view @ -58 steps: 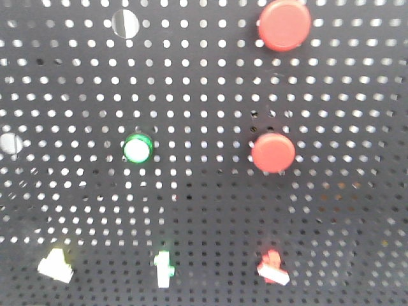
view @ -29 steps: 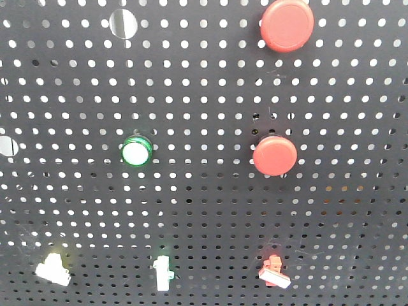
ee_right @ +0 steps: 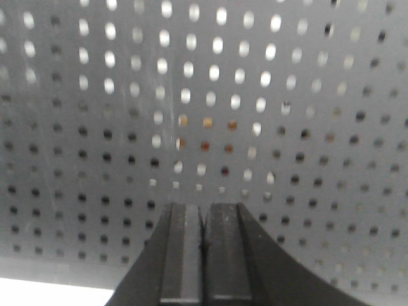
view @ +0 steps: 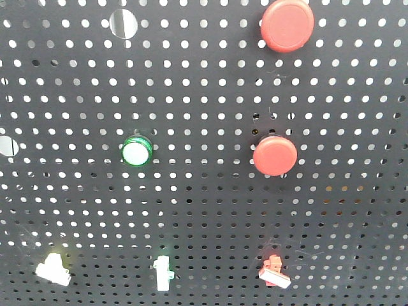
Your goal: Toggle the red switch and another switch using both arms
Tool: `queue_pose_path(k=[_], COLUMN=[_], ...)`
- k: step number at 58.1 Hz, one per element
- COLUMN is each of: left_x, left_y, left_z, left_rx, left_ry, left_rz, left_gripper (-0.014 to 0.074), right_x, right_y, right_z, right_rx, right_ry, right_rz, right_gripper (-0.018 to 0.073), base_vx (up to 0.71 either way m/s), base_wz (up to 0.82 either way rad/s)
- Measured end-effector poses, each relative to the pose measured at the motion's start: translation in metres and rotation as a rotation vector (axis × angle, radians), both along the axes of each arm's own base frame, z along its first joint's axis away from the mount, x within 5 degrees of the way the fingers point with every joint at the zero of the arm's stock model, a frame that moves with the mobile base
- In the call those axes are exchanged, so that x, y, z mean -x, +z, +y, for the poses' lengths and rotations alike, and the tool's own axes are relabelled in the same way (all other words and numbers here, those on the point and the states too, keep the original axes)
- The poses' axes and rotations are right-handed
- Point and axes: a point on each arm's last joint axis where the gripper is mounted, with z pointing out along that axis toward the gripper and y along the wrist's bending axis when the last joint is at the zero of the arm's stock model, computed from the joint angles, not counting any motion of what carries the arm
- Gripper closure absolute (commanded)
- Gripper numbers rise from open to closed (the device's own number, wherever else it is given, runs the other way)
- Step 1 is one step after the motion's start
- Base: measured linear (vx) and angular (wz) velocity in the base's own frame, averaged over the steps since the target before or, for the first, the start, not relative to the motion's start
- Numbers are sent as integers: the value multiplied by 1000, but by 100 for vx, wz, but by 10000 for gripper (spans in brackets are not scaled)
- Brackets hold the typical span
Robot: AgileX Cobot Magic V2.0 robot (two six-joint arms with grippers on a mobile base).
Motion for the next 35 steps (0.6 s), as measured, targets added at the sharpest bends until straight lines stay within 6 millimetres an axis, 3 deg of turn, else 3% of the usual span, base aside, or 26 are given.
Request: queue_pose_path(k=[11,20,29,35], left_x=[1,3,9,9], left_y=[11,21,61,109], left_z=[1,3,1,0], left_rx=[19,234,181,54], left_ry=[11,1,-20,-10], left_rz=[-121,-163,-141,-165], left_gripper=[594,594,594,594], right_x=[4,8,27,42], right_y=[19,37,95,142], right_z=[1,1,-1,-3], right_rx=[-74,-102,-59,-58], right_ry=[26,33,2,-24], right_rz=[-215,-242,-213,-179], right_gripper=[566,566,566,566], base_vx=[0,0,0,0], base_wz=[0,0,0,0])
